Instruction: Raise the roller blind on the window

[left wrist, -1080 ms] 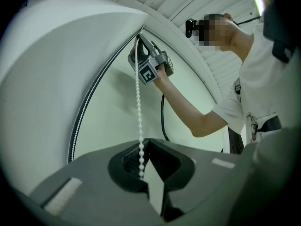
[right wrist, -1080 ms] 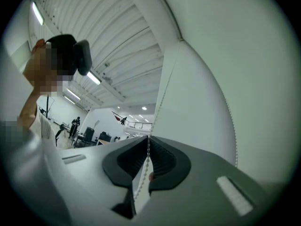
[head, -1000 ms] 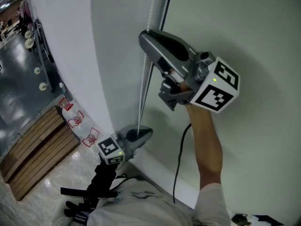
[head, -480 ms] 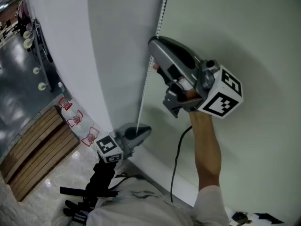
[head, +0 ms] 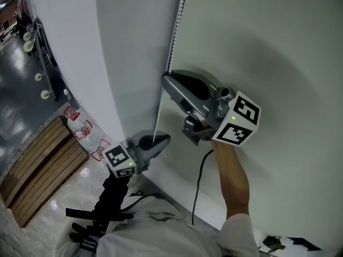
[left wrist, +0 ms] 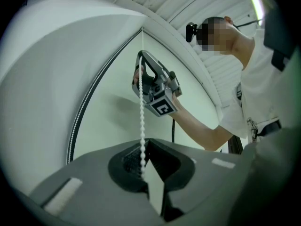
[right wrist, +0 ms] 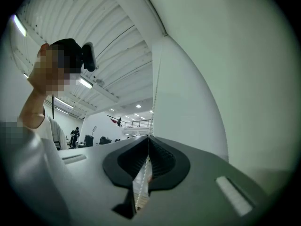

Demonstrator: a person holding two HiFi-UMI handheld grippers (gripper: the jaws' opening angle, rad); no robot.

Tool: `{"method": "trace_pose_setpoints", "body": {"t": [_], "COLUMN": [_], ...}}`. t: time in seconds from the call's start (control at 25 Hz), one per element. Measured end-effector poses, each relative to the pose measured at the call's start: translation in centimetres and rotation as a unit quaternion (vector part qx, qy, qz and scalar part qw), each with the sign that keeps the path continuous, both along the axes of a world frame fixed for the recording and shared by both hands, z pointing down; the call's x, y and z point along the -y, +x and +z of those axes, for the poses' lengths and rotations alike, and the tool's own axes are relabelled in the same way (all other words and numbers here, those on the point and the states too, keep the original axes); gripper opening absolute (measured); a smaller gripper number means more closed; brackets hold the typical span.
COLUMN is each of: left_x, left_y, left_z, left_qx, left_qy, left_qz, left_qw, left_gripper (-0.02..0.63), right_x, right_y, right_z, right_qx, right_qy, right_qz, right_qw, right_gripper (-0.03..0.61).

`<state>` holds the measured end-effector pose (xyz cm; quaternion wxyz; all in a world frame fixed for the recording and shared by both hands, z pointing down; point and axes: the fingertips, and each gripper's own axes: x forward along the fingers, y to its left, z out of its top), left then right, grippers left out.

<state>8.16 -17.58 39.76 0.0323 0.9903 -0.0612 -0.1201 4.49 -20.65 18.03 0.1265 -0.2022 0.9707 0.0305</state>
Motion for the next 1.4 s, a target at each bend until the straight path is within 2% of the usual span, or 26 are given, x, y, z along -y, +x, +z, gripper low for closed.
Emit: {"method": "trace_pose_setpoints", "body": {"t": [0.6,0.72,0.92,1.0,1.12,1.2,1.24,1.32,1.4], "left_x": [0.5,0.6,0.7,0.7,0.6,1.0,1.1,1.0,0.3], "left_y": [-0.6,-0.7,-0.4,-0.5,-0.4,-0.3,-0.3,-0.4,-0.6], "left_z": [-0.7,-0.8,0.5,0.5,-0.1,-0.9,-1.2,-0.8,0.5], "left_qx": [-0.002,-0.002,0.024,0.018,0.015,0.013,0.013,0.013,0.015], "left_qy": [0.003,0.001,0.001,-0.006,-0.002,0.000,0.001,0.002,0.005], "left_qz": [-0.009,-0.010,-0.014,-0.011,-0.010,-0.008,-0.008,-0.008,-0.009], "left_qw": [1.0000,0.9999,0.9996,0.9998,0.9998,0.9999,0.9999,0.9999,0.9998], "left_gripper": [-0.003,-0.003,-0.002,-0.002,-0.003,-0.002,-0.003,-0.003,-0.003], "right_x": [-0.6,-0.8,-0.7,-0.7,-0.2,0.3,0.6,0.6,0.2], "right_y": [-0.6,-0.9,-1.1,-1.2,-1.5,-1.6,-1.6,-1.6,-1.7], "right_z": [9.5,11.6,14.8,14.6,13.5,11.6,10.3,8.3,7.0], "right_qx": [-0.036,-0.057,-0.073,-0.074,-0.101,-0.094,-0.079,-0.056,-0.055], "right_qy": [-0.079,-0.092,-0.118,-0.112,-0.074,-0.064,-0.062,-0.048,-0.019], "right_qz": [-0.003,0.000,0.002,0.000,0.017,0.010,0.003,-0.004,0.001], "right_qw": [0.996,0.994,0.990,0.991,0.992,0.993,0.995,0.997,0.998], "right_gripper": [0.008,0.008,0.008,0.008,0.016,0.121,0.153,0.152,0.152]}}
